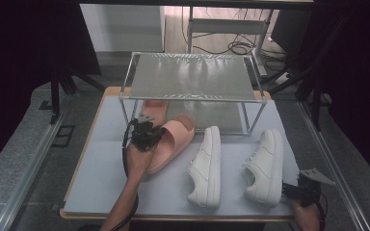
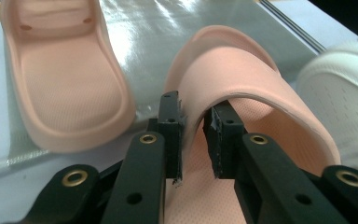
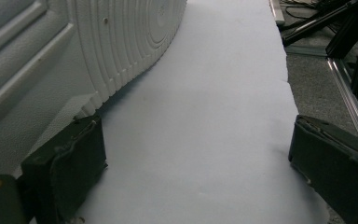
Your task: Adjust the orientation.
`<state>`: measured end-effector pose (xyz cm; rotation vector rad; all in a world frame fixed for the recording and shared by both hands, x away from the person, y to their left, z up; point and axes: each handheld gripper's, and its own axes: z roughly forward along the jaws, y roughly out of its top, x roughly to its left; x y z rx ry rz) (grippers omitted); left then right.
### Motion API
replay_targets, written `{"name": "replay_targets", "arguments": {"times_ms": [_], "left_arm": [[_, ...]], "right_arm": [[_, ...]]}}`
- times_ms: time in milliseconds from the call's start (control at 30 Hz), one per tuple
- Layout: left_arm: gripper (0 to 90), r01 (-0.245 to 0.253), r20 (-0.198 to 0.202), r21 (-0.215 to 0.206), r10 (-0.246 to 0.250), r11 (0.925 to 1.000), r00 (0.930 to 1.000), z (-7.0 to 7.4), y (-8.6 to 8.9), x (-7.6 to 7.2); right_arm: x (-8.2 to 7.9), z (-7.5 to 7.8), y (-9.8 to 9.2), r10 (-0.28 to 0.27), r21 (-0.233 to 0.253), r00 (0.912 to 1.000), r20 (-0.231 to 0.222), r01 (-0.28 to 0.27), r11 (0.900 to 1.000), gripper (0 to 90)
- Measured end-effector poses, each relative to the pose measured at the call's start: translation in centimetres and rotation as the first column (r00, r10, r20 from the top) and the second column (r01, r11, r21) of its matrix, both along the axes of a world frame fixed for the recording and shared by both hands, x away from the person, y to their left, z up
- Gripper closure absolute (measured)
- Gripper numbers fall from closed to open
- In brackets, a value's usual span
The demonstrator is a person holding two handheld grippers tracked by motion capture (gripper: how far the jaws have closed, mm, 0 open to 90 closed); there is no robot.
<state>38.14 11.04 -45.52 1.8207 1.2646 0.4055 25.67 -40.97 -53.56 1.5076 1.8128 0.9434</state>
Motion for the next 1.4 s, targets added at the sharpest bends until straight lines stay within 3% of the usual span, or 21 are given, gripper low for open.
{"name": "replay_targets", "arguments": {"times_ms": [467, 600, 833, 1000, 1167, 1333, 1400], "left_arm": [[76.3, -0.099, 0.015, -0.059, 0.1, 0.9934, 0.9949, -1.1, -1.7, 3.0], [75.9, -0.124, 0.026, -0.058, 0.126, 0.9906, 0.9917, -1.5, -2.5, 3.5], [74.1, -0.191, 0.006, -0.053, 0.192, 0.9801, 0.9815, -2.8, -2.9, 4.3], [65.1, -0.153, -0.001, -0.057, 0.154, 0.9866, 0.9881, -2.9, -2.2, 4.1], [57.1, -0.097, 0.005, -0.015, 0.098, 0.9951, 0.9952, -2.4, -1.7, 2.7], [56.0, -0.037, 0.028, 0.042, 0.035, 0.9985, 0.999, -1.7, -0.8, 0.6], [57.6, -0.014, 0.026, 0.043, 0.013, 0.999, 0.9996, -1.6, -0.4, 0.0]], "right_arm": [[0.0, 0.0, 0.0, 0.0, 0.0, 1.0, 0.0, 0.0, 1.0, 3.8], [0.0, 0.0, 0.0, 0.0, 0.001, 1.0, 0.0, 0.0, 1.0, 3.8], [0.0, 0.0, 0.0, 0.002, -0.001, 1.0, 0.0, -0.002, 1.0, 3.9], [0.0, 0.0, 0.0, 0.002, -0.001, 1.0, 0.0, -0.002, 1.0, 3.9], [-0.1, 0.0, 0.0, 0.002, -0.001, 1.0, -0.002, -0.002, 1.0, 4.1], [-0.1, 0.0, 0.0, 0.003, -0.002, 1.0, -0.003, -0.003, 1.0, 4.1], [-0.1, 0.0, 0.0, 0.003, -0.002, 1.0, -0.003, -0.003, 1.0, 4.1]]}}
